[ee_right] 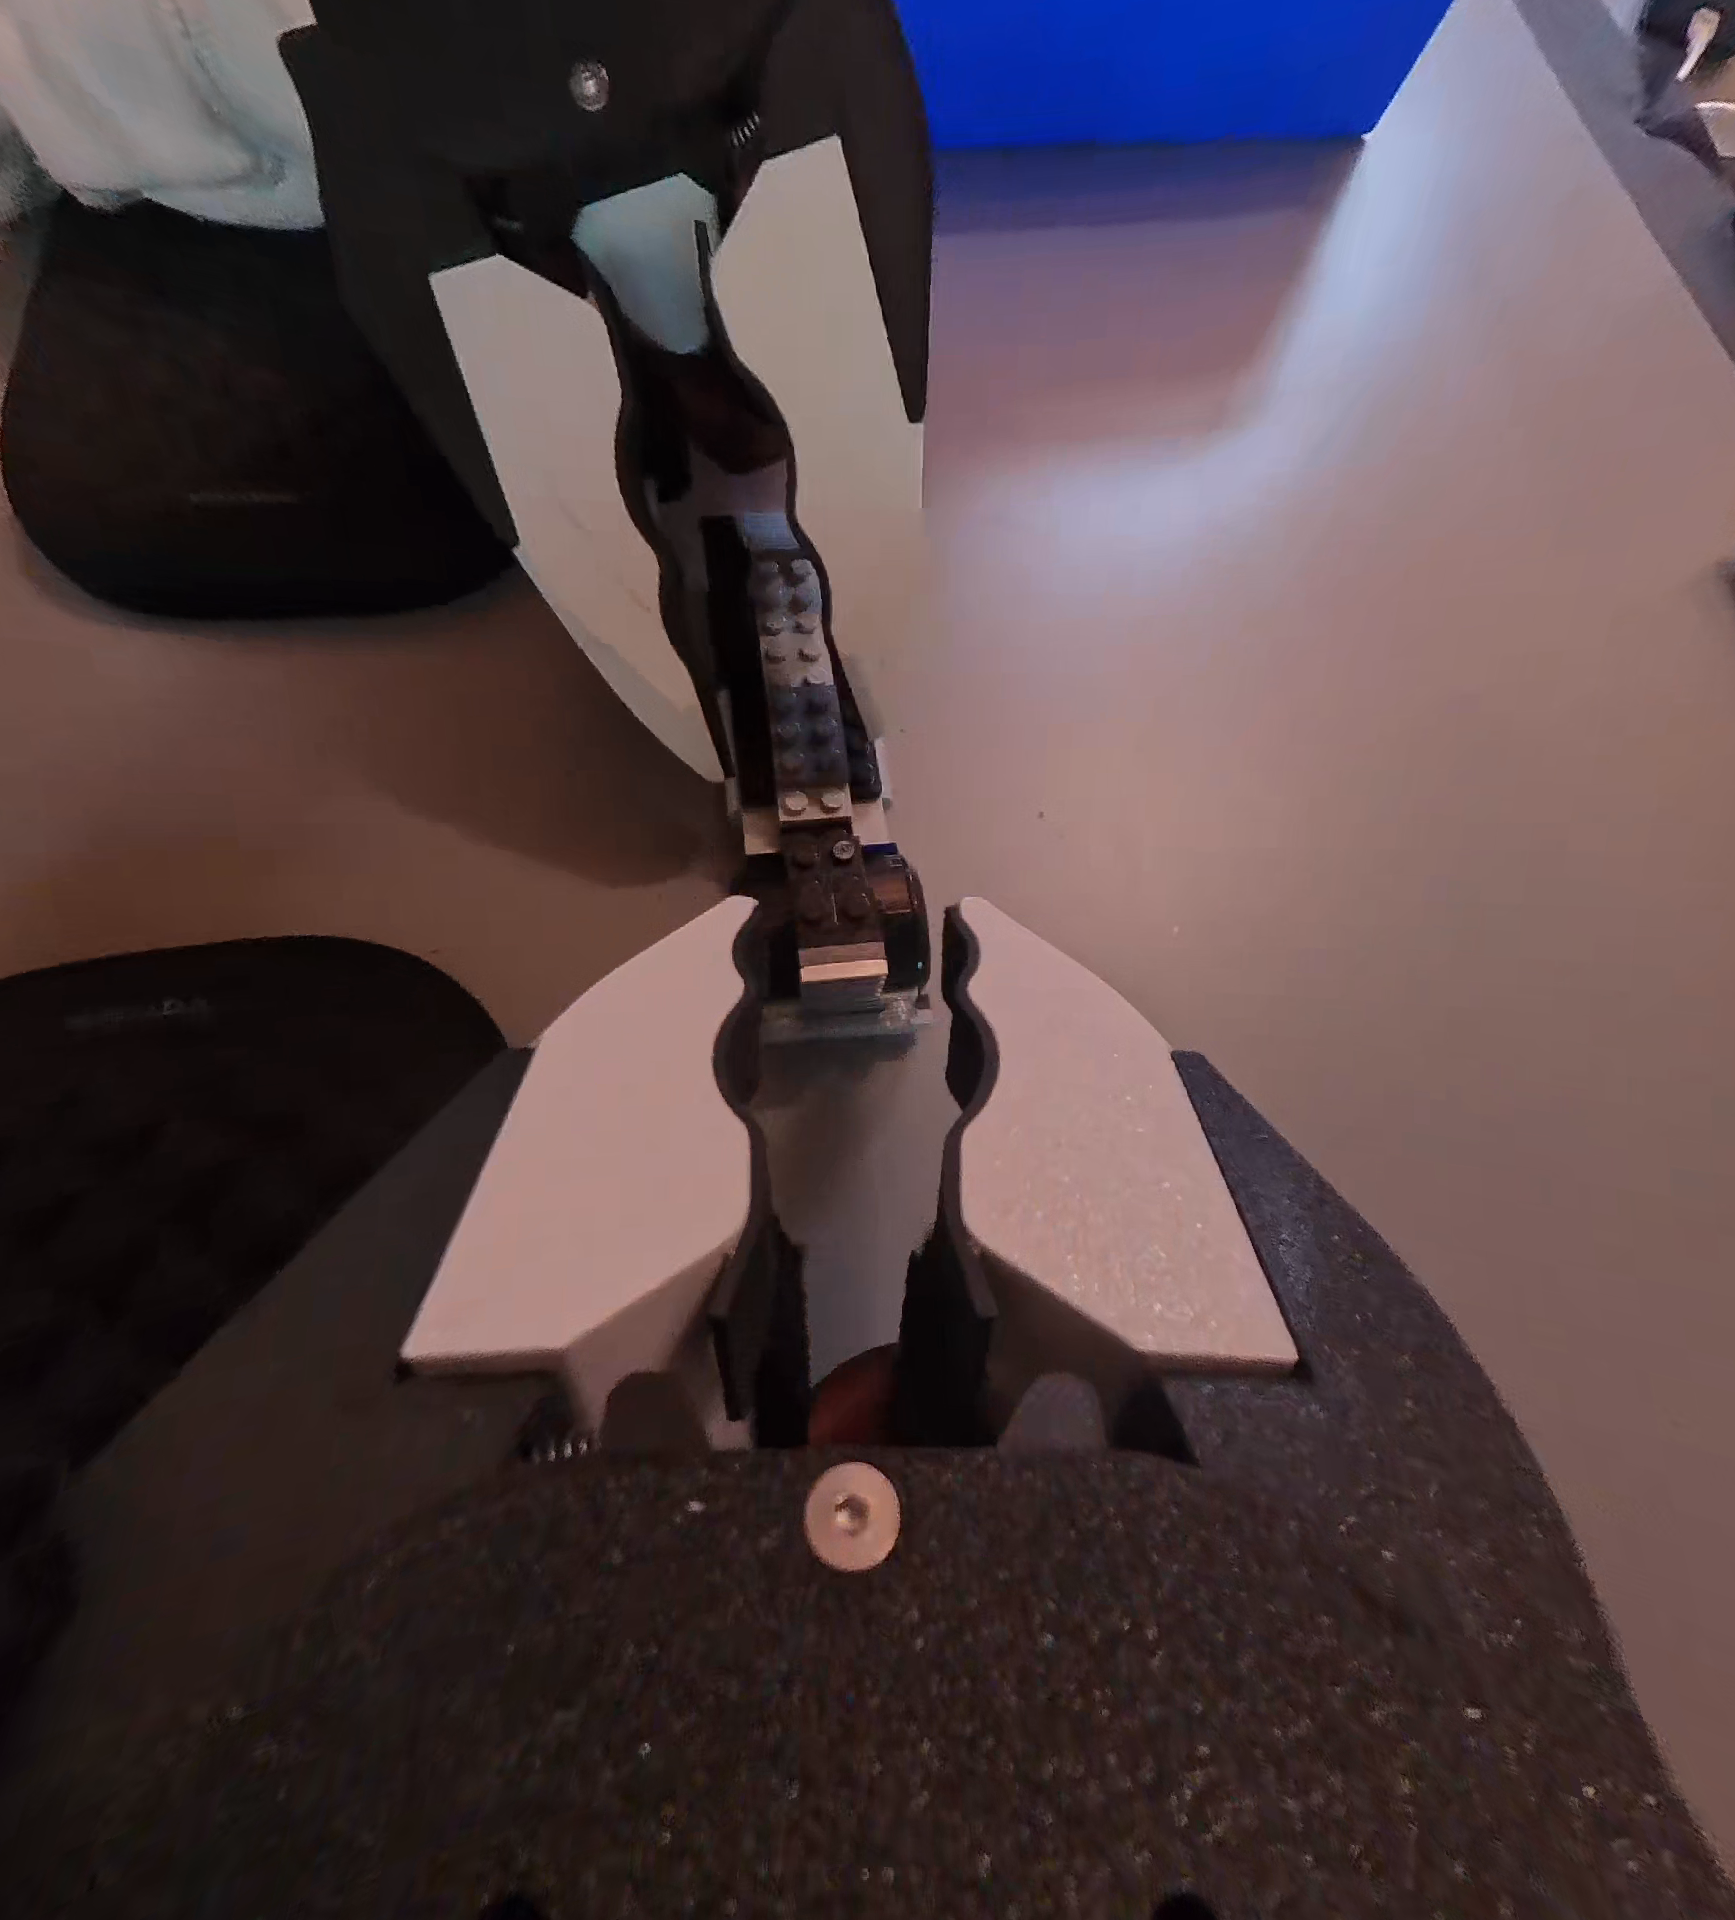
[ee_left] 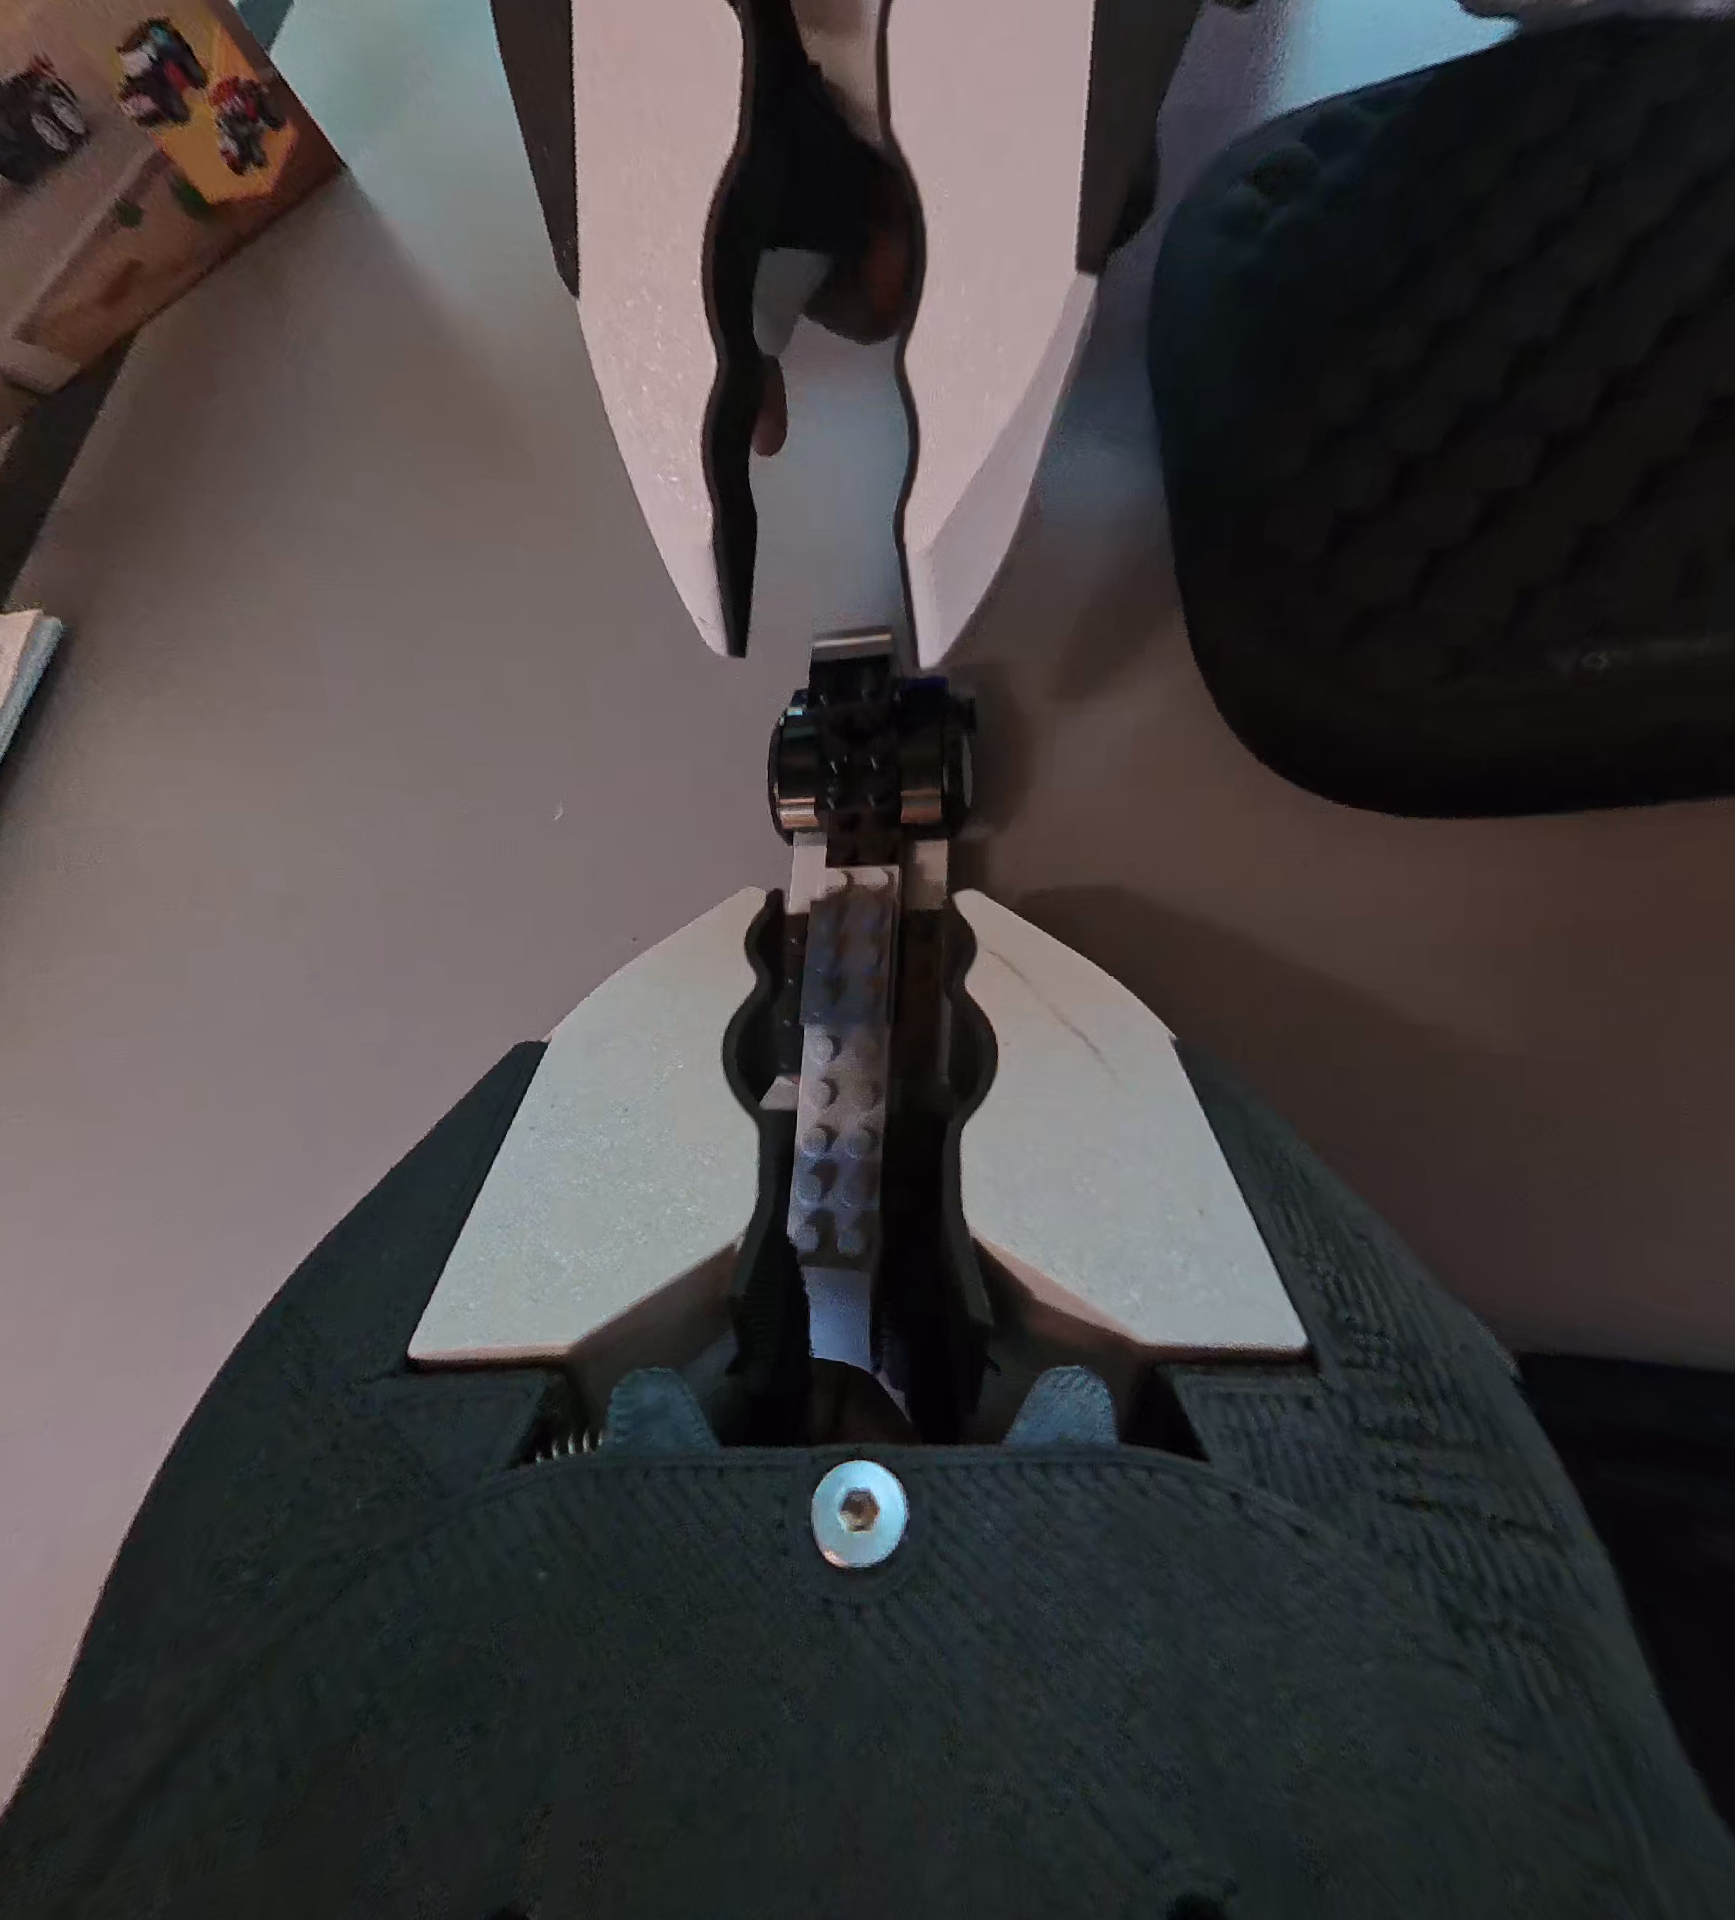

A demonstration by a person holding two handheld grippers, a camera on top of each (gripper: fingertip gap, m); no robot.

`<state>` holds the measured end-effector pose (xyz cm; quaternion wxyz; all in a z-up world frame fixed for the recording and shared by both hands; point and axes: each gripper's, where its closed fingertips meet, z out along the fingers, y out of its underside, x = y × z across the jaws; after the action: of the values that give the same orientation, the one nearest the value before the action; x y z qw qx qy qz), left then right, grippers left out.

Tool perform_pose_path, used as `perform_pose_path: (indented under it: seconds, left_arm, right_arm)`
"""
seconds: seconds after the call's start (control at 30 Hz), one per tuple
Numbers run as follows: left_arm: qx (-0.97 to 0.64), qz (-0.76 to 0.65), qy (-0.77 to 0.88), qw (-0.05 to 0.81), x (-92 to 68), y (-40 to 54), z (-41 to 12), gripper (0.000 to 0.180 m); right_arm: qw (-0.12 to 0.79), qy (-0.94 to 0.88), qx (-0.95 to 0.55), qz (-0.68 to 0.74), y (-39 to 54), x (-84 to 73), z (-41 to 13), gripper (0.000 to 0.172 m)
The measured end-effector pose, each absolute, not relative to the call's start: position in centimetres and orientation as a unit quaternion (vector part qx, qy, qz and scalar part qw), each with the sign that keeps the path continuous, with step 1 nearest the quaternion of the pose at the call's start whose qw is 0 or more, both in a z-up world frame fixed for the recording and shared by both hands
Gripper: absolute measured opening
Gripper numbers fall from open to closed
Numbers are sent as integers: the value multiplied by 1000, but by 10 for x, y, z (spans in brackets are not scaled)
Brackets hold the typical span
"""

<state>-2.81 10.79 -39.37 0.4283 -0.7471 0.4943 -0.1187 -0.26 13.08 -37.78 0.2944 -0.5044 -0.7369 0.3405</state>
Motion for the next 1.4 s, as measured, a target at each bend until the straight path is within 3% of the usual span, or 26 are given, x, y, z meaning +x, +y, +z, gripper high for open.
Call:
perform_pose_path:
  seconds: [0.27, 0.9, 1.0, 1.13, 1.27, 1.4]
  left_arm:
    - [-758, -129, 478, 426, -28, 111, -399, 18]
    - [-760, -159, 466, 424, -28, 109, -399, 17]
    - [-764, -157, 459, 425, -27, 111, -400, 17]
    - [-760, -158, 464, 427, -27, 111, -400, 17]
    - [-758, -163, 465, 427, -27, 110, -400, 17]
    - [-756, -162, 467, 429, -27, 110, -400, 17]
  right_arm:
    - [283, -748, -489, 348, 122, -10, -389, 20]
    - [385, -826, -356, 206, 120, -8, -386, 18]
    - [405, -840, -315, 174, 113, -12, -384, 0]
    - [363, -819, -373, 241, 111, -14, -388, 0]
    - [318, -746, -455, 369, 122, -10, -374, 29]
    - [254, -757, -477, 368, 121, -9, -385, 25]
